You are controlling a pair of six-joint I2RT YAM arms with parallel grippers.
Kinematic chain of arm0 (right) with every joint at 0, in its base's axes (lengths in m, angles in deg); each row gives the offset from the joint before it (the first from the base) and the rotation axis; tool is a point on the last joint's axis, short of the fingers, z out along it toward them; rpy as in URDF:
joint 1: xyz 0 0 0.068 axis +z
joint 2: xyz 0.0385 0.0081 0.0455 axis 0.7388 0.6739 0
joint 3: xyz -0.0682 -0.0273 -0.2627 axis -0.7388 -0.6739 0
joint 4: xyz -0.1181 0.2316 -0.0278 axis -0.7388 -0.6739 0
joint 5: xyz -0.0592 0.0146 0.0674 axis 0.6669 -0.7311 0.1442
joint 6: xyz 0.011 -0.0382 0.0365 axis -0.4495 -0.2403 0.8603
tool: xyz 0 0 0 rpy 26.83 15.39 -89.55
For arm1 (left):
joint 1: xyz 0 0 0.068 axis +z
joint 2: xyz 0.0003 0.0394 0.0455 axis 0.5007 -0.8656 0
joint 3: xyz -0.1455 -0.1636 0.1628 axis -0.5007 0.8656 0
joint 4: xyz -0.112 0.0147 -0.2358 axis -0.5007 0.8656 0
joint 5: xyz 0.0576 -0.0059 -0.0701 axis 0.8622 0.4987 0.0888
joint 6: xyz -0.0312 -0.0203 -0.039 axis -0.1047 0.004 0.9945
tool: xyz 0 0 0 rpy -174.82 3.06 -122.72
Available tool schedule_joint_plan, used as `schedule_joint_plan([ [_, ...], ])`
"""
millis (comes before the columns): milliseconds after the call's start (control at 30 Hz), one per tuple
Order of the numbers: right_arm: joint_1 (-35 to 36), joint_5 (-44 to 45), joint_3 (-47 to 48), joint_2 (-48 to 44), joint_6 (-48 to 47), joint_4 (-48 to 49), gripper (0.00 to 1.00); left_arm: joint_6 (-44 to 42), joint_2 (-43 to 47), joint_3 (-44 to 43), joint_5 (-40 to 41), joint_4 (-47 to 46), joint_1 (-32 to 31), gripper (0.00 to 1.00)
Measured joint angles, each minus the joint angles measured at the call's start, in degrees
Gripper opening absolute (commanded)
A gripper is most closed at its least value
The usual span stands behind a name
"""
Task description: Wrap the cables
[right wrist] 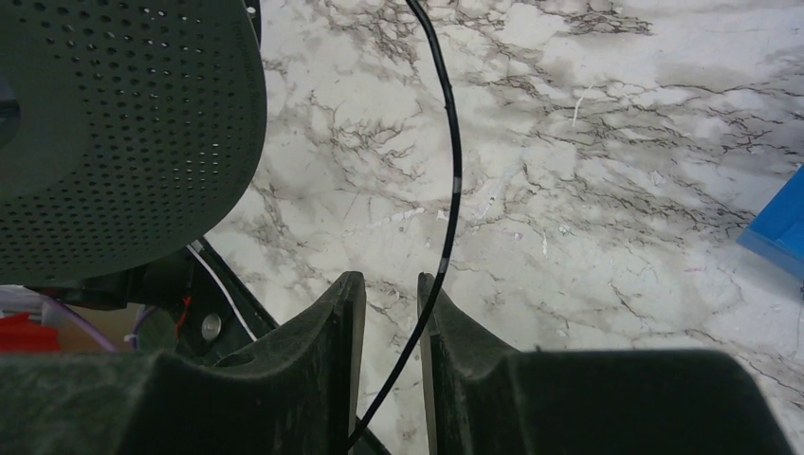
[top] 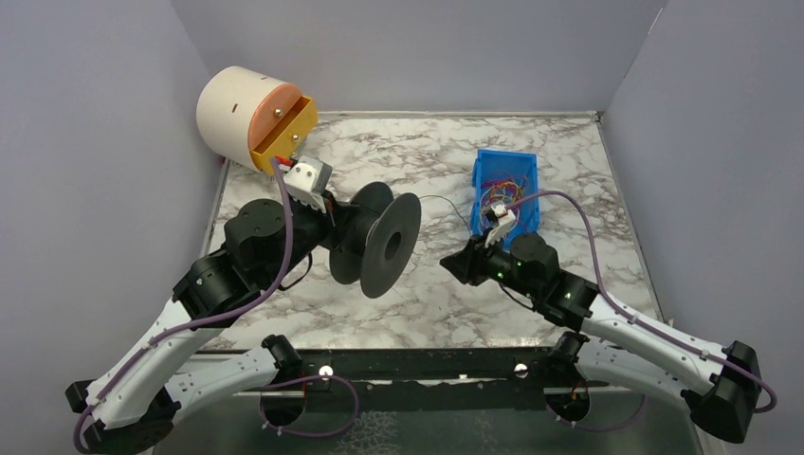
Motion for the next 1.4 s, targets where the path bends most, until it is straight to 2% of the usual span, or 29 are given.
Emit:
schedule_joint_plan([
  [233, 0.0, 0.0, 0.0, -0.7, 1.1, -0.7, 0.48, 0.1, -0.5, 1.1, 0.0, -0.5, 0.0, 0.00],
  [400, 0.0, -0.3, 0.0, -1.2, 1.7, -0.7, 0.54, 0.2, -0.6, 1.2, -0.1, -0.7, 0.0, 0.00],
  [600, 0.0, -2.0, 0.3, -1.6, 2.6, -0.8, 0.70, 0.2, -0.7, 1.9, -0.1, -1.2, 0.0, 0.00],
  [1033, 0.0, -6.4, 3.2, -5.8, 5.9, -1.2, 0.84, 0.2, -2.0, 2.9, -0.1, -1.6, 0.0, 0.00],
  [1400, 0.0, -8.3, 4.0, -9.4, 8.3, -3.6, 0.84, 0.2, -2.2, 3.2, 0.0, -1.6, 0.0, 0.00],
])
